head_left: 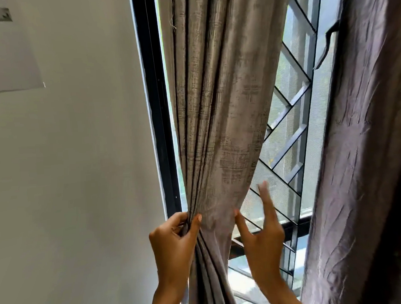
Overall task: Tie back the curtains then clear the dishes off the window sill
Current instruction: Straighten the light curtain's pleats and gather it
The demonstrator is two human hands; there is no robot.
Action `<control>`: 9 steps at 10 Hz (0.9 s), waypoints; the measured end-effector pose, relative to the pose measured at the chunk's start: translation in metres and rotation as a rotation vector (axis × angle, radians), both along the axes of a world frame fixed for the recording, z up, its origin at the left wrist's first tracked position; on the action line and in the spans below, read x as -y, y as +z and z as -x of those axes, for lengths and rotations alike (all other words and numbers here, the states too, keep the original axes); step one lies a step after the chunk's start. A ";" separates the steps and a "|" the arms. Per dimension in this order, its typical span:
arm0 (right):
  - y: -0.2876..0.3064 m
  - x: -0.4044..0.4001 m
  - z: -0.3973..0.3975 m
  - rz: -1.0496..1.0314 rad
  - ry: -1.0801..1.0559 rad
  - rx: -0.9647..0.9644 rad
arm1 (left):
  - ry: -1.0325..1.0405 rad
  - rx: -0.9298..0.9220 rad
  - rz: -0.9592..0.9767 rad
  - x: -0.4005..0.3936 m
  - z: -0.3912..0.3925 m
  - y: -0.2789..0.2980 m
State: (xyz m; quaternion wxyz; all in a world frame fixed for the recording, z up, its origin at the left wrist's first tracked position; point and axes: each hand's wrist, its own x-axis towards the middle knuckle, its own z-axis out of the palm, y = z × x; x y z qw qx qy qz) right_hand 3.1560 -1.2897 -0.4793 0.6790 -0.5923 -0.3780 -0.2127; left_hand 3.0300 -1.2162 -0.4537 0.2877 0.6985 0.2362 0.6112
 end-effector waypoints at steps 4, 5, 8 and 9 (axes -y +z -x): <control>-0.011 -0.004 0.022 0.234 0.045 0.253 | 0.004 -0.018 0.006 0.009 -0.006 -0.008; -0.005 0.002 0.033 0.309 0.147 0.251 | 0.102 -0.065 -0.033 0.014 -0.005 -0.010; -0.034 0.002 0.031 0.499 0.398 0.248 | 0.159 0.022 0.087 0.022 -0.016 -0.007; -0.027 0.009 0.018 0.338 0.457 0.198 | 0.019 0.104 0.226 0.010 -0.014 -0.008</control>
